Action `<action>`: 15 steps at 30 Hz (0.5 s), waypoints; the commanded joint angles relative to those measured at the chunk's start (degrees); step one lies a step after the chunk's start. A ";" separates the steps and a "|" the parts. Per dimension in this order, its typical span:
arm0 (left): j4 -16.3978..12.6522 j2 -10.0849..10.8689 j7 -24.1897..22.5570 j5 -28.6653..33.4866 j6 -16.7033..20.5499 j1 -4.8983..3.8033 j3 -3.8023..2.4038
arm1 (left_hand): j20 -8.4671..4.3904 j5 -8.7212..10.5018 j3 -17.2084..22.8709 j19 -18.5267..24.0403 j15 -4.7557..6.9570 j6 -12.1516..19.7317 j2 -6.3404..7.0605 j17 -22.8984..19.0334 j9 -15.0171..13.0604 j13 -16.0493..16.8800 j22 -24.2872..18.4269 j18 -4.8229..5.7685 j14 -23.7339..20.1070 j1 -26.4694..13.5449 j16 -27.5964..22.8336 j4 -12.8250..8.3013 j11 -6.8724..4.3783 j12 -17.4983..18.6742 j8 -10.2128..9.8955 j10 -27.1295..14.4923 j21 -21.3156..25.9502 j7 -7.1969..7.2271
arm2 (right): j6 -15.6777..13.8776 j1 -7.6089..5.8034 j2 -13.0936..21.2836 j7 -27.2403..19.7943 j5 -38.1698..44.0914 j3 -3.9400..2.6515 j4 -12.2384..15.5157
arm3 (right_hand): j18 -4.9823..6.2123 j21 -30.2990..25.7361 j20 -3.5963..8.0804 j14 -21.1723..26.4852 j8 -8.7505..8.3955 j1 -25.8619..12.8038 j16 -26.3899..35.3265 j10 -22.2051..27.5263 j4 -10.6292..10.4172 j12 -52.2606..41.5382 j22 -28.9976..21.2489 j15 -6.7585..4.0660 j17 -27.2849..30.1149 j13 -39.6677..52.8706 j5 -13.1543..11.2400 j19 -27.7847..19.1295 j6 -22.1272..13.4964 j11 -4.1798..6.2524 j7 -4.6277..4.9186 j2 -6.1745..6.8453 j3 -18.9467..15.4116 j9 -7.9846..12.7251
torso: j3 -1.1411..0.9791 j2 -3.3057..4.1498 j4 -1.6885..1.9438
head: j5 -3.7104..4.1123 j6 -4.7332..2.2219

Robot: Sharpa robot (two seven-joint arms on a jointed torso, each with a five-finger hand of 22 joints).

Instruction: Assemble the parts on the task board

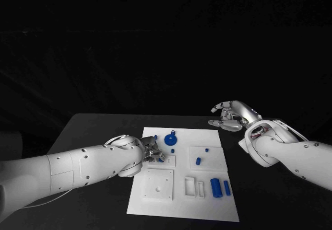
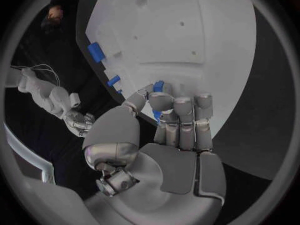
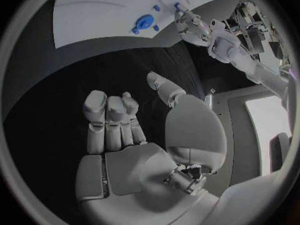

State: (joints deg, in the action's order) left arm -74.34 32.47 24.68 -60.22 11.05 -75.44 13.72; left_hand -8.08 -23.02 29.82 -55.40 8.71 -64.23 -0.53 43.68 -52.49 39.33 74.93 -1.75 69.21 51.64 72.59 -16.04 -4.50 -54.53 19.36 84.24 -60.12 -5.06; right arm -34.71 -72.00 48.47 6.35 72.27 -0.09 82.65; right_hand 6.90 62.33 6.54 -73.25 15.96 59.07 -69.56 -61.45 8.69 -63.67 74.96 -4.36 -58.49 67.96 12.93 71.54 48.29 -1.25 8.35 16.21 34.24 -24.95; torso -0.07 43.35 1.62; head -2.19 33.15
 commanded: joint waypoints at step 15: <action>0.53 -0.45 -0.59 0.33 -1.33 0.16 0.07 | -7.67 0.34 0.45 0.25 4.10 -7.90 -1.06 -0.49 0.00 0.02 1.09 -1.02 2.41 -1.26 1.25 0.24 -2.96 -1.15 -0.48 -3.31 -0.84 6.31 | 1.00 -0.01 -0.27 -0.30 0.06 -0.03 -0.17 | 8.10 -0.35 0.16 -0.48 0.21 0.53 0.19 1.20 -0.31 -0.25 0.27 0.03 -0.06 -0.12 0.43 0.07 0.63 -0.76 0.18 -0.17 -0.04 0.09 | 0.01 0.05 -0.12 | 0.02 0.05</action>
State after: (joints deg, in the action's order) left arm -73.83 32.23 24.52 -60.13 10.75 -75.45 13.70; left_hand -8.08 -22.80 30.07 -55.40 8.71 -64.23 -1.51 43.23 -52.62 39.33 74.92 -1.75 69.21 50.66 73.48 -15.79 -4.49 -55.43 19.08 84.24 -60.75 -5.06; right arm -34.48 -72.00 48.27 6.37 72.26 -0.09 82.50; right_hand 6.90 62.33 6.53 -73.25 15.95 59.07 -69.56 -61.34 8.69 -63.67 74.96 -4.36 -58.49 67.91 13.15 71.53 48.29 -1.13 8.35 16.21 34.24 -24.95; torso -0.03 43.41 1.52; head -2.20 33.12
